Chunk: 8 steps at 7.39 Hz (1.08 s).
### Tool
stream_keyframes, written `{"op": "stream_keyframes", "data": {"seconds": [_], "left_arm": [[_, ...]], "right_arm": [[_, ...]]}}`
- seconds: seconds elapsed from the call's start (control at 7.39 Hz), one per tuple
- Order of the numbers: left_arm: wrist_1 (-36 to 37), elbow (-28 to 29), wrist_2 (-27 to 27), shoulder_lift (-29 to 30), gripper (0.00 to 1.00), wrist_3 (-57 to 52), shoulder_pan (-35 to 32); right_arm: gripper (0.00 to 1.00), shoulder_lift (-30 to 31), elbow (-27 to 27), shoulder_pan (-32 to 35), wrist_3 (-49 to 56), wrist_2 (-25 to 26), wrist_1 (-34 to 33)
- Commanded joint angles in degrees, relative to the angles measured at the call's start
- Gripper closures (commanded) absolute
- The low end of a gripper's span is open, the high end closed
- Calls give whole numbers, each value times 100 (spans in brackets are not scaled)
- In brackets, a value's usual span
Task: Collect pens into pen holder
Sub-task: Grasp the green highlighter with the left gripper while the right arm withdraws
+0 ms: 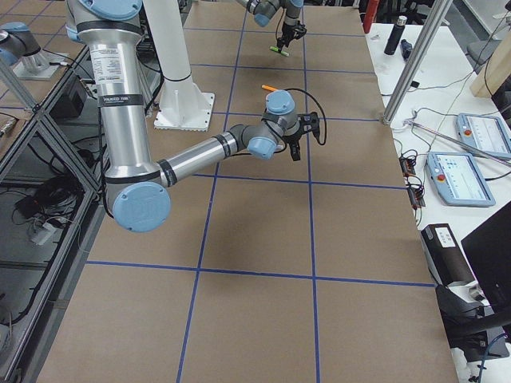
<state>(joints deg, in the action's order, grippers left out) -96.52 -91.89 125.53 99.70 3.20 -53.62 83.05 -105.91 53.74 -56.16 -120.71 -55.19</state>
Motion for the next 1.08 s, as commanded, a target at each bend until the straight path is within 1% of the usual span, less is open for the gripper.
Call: {"op": "stream_keyframes", "data": {"seconds": [0.0,0.27,0.54,0.68,0.95], "left_arm": [[-7,127,-2,84,28,-4,9],[2,180,-2,129,29,-4,9],[-24,294,6,138,35,-4,9],[-25,312,6,129,37,-4,18],[-59,417,15,138,37,-4,27]], "right_arm": [[10,1,0,-13,0,3,0],[9,9,0,-13,-9,3,0],[9,18,9,-22,-9,3,0],[9,18,9,-13,-9,3,9],[9,10,26,-22,-9,12,9]]}}
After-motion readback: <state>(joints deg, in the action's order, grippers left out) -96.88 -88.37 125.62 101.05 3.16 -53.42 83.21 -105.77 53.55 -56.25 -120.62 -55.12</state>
